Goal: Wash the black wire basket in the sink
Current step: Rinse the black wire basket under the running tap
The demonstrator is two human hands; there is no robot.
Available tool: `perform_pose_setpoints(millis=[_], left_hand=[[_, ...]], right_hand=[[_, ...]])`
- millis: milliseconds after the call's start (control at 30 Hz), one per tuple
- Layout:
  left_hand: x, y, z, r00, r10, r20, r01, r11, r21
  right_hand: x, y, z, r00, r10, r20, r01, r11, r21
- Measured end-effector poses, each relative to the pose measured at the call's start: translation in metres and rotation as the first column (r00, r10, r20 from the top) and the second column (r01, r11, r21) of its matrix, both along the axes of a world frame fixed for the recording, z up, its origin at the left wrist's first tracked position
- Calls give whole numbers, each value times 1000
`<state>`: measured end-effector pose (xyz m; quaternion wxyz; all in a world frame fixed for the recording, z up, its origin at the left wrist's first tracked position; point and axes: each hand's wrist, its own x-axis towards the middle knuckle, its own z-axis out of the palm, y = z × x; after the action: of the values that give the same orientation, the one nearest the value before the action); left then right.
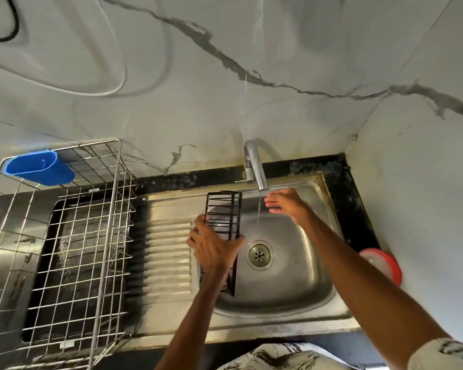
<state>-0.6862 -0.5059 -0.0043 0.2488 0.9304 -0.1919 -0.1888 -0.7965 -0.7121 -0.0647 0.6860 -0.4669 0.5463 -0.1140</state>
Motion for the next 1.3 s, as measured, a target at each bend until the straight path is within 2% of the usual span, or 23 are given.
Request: perform_pose_setpoints(millis=[67, 200, 267, 333, 500, 667, 833, 967, 1200, 1267, 1300], left_hand=[[11, -3, -10, 992, 53, -118, -61, 996, -62], [23, 3, -15, 913, 170, -371, -227, 967, -115], [23, 7, -16, 909, 164, -382, -222, 969, -110], [24, 9, -15, 934, 134, -331, -178, 978, -106], [26, 8, -11, 949, 98, -299, -138, 984, -112], [27, 1, -11, 918, 109, -382, -185, 968, -167], [24, -4, -7, 917, 80, -390, -167, 966, -197], [23, -3, -5, 907, 71, -415, -168, 965, -202], [22, 4, -3, 890, 81, -448, -197, 956, -218], [21, 6, -2, 886, 75, -457, -200, 952, -231], [20, 8, 1, 885, 70, -461, -198, 951, -235]], right_hand=[[12, -8, -9, 990, -37, 135, 14, 986, 166], [45, -23, -21, 893, -329, 307, 144, 855, 499], [60, -33, -22, 840, -428, 334, 182, 802, 569], [72, -39, -22, 794, -506, 336, 229, 762, 605], [73, -35, -25, 714, -601, 359, 224, 682, 697], [67, -29, -19, 660, -669, 342, 217, 605, 766], [61, -27, -4, 609, -700, 374, 155, 567, 809], [57, -30, -2, 588, -733, 341, 210, 546, 811], [55, -25, 2, 570, -746, 344, 270, 566, 779], [50, -22, 3, 620, -692, 368, 265, 627, 732], [44, -18, 7, 674, -636, 376, 256, 678, 689]])
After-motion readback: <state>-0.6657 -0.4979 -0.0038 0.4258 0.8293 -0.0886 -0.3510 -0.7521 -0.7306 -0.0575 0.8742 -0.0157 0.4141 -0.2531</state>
